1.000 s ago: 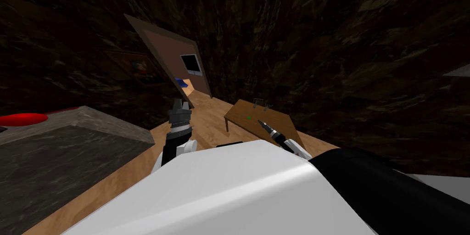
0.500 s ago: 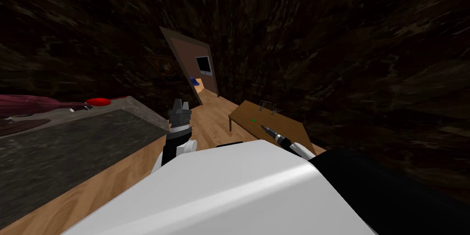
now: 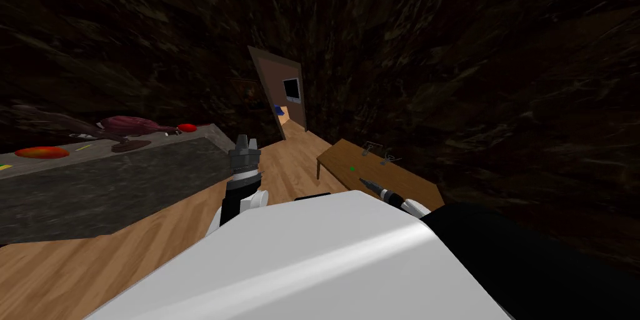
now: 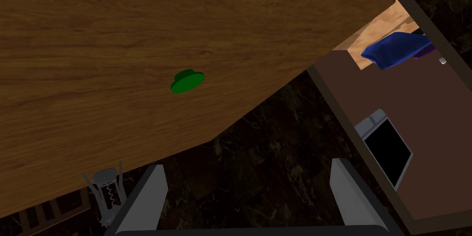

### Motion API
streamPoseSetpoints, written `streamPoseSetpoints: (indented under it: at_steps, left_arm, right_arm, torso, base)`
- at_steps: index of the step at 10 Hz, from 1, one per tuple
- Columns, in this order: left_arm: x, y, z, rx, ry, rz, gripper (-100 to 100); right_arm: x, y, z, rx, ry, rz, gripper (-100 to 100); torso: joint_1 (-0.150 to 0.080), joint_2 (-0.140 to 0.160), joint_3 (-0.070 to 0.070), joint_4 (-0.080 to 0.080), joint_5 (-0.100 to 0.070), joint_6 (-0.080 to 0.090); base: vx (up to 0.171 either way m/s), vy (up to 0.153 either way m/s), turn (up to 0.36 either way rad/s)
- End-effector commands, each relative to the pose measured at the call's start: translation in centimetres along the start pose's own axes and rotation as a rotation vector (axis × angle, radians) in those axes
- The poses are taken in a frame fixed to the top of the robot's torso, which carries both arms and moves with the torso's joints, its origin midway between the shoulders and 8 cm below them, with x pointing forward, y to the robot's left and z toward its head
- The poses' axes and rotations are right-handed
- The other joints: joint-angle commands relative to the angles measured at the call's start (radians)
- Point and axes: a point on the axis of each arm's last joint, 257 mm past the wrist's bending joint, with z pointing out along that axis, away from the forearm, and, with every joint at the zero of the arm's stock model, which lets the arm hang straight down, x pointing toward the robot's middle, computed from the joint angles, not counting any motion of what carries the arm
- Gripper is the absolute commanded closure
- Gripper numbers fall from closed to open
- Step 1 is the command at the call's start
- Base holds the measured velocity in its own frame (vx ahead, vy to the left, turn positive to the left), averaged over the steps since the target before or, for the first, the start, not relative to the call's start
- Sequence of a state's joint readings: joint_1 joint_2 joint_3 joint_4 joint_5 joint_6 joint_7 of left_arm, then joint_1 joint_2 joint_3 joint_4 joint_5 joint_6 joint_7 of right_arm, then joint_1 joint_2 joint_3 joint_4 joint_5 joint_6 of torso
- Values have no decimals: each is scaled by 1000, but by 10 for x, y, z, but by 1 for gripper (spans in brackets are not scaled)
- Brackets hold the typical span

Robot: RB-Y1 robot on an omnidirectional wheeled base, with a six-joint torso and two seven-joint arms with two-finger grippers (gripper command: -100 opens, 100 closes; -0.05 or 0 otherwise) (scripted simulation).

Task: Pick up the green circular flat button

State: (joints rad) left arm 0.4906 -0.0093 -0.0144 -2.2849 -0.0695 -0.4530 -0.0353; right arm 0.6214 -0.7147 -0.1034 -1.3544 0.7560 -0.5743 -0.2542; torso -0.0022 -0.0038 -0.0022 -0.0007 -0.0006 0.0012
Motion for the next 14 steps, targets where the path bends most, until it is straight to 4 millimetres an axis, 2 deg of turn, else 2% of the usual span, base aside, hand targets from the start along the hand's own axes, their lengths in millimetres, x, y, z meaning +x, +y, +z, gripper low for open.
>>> streamPoseSetpoints:
  at_steps: [1,3,5,7,8,10,11,12,13,14]
  left_arm:
    - [0,0,0,0,0,0,0]
    - [0,0,0,0,0,0,0]
    - [0,0,0,0,0,0,0]
    - [0,0,0,0,0,0,0]
    - [0,0,0,0,0,0,0]
    - [0,0,0,0,0,0,0]
    - [0,0,0,0,0,0,0]
    - [0,0,0,0,0,0,0]
    - [0,0,0,0,0,0,0]
    - [0,0,0,0,0,0,0]
  right_arm:
    - [4,-10,-4,15,13,2,-100]
    - [36,-48,-26,93,120,-31,-100]
    - [43,-57,-31,115,133,-26,-100]
    - [78,-94,-62,198,247,-45,-100]
    - [80,-98,-64,206,252,-43,-100]
    - [116,-130,-102,287,365,-49,-100]
    - [117,-131,-102,287,367,-51,-100]
    - [134,-144,-121,323,422,-52,-100]
    - [134,-144,-121,323,422,-52,-100]
    - [151,-154,-139,352,473,-52,-100]
  torso:
    - [0,0,0,0,0,0]
    - [1,0,0,0,0,-1]
    - [-1,-1,0,0,0,0]
    - [1,-1,0,0,0,-1]
    - [0,-2,-1,0,0,0]
    - [0,-2,-1,0,0,0]
    - [-1,-3,-1,0,0,0]
    - [0,-2,-1,-1,0,1]
    - [1,-3,-1,0,0,0]
    - [1,-2,-1,0,0,1]
  base:
    - [7,-11,16]
    - [18,-16,387]
    - [19,-29,218]
    - [31,-18,373]
    - [34,-31,335]
    - [37,-32,444]
    - [39,-34,267]
    - [38,-21,372]
    - [27,-23,238]
    - [31,-23,344]
